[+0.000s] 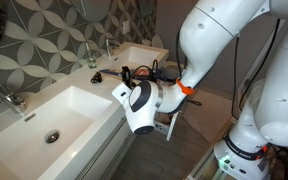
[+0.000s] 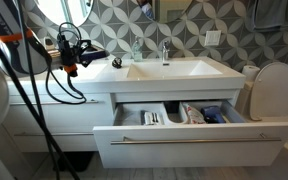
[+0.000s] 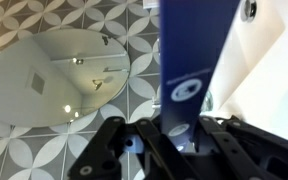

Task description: Pick up the electric toothbrush box from the open top drawer and put it on the counter

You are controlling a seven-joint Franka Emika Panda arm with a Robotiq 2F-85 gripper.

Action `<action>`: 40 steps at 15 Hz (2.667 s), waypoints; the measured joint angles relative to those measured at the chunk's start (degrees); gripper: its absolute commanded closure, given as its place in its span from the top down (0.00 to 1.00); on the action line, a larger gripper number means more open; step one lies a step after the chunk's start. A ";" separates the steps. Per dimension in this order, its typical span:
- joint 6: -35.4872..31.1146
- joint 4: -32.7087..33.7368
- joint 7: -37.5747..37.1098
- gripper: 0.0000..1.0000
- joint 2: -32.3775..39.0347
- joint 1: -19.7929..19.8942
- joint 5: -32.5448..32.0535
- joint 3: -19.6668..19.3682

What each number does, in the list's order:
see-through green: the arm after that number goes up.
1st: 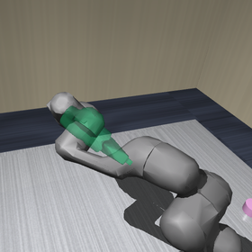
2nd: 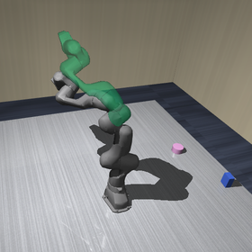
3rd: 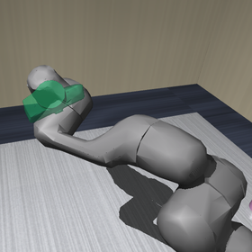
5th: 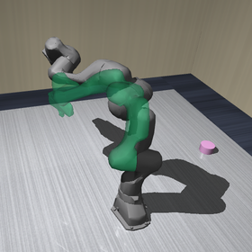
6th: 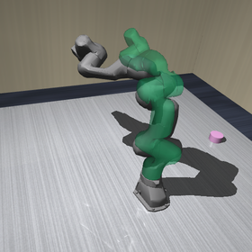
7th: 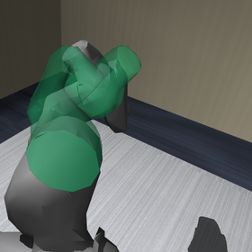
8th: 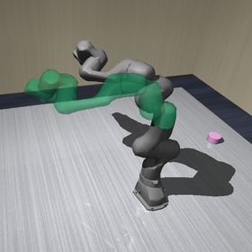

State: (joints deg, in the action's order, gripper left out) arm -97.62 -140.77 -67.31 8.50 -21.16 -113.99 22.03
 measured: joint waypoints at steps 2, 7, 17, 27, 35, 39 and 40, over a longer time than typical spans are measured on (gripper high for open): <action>0.00 0.03 -2.22 0.03 1.37 0.13 -4.43 -0.16; -0.65 0.18 -9.94 0.03 5.18 1.71 -12.80 -0.91; -14.35 3.77 -18.87 0.03 7.64 8.20 -23.14 -3.19; -24.17 10.02 -20.59 0.31 10.40 9.78 -26.32 -3.74; -28.47 12.50 -22.53 0.70 12.32 9.81 -26.32 -3.74; -32.42 13.63 -23.33 0.98 12.41 9.84 -26.32 -3.64; -33.75 14.05 -23.35 1.00 12.40 9.85 -26.32 -3.52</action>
State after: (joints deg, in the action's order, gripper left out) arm -131.38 -126.72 -90.66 20.90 -11.31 -140.31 18.50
